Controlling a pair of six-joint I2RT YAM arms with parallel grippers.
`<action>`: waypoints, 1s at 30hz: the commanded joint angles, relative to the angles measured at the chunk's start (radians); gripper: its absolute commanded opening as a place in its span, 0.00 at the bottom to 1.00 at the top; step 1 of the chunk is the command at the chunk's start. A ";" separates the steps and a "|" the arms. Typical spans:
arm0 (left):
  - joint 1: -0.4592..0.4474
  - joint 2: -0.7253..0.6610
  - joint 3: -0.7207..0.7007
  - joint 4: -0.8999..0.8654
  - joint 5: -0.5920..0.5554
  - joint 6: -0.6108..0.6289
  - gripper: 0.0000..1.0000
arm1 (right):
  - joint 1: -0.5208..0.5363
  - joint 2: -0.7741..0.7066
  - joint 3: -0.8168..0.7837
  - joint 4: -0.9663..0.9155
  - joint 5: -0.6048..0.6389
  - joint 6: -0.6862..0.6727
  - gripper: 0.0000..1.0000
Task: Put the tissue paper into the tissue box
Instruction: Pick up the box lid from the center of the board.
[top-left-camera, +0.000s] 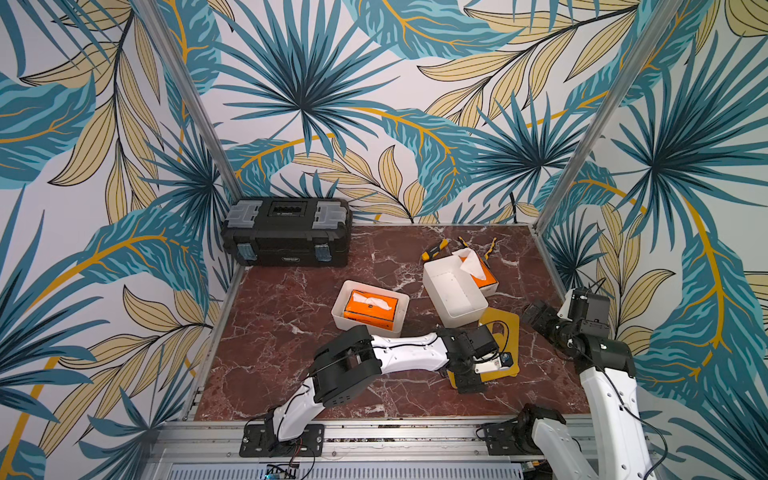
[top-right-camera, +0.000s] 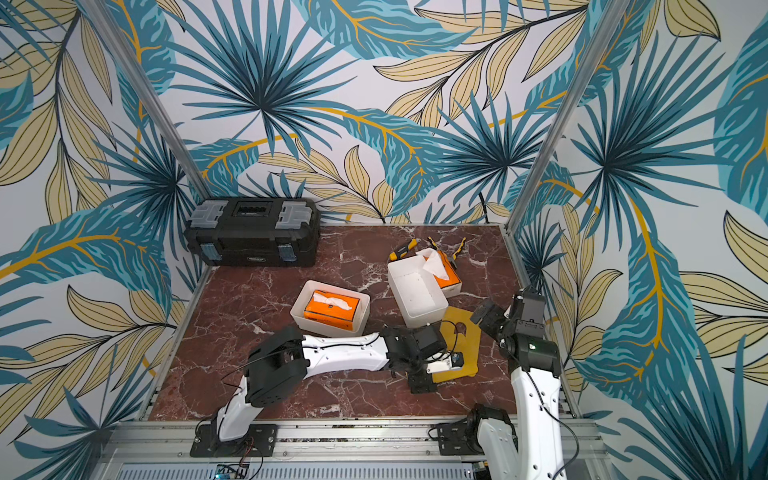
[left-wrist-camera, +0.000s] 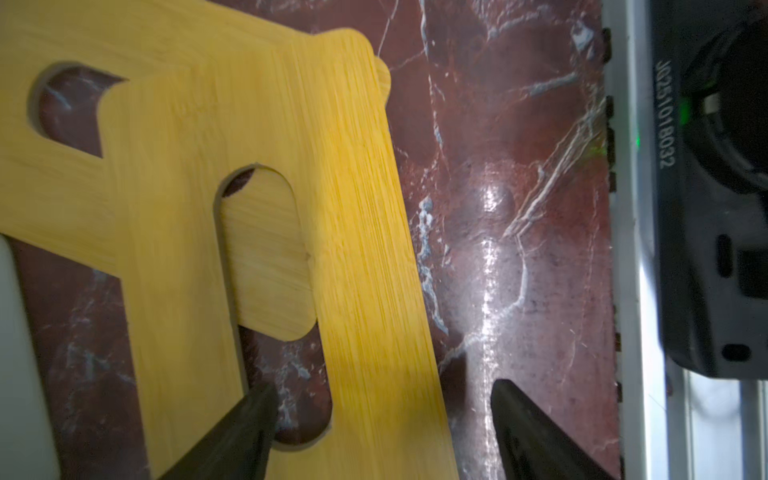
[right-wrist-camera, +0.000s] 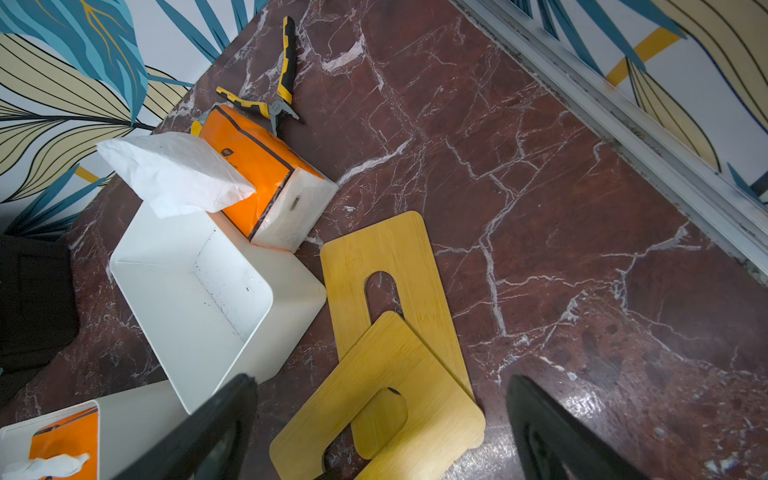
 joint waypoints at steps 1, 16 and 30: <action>0.008 0.023 0.071 -0.026 0.027 -0.035 0.83 | -0.006 -0.016 -0.018 -0.022 -0.011 -0.011 1.00; 0.035 0.123 0.190 -0.129 0.073 -0.088 0.74 | -0.005 -0.044 0.027 -0.067 0.002 -0.025 1.00; 0.016 0.069 0.060 -0.129 0.070 -0.105 0.69 | -0.006 -0.073 0.044 -0.088 -0.015 -0.026 1.00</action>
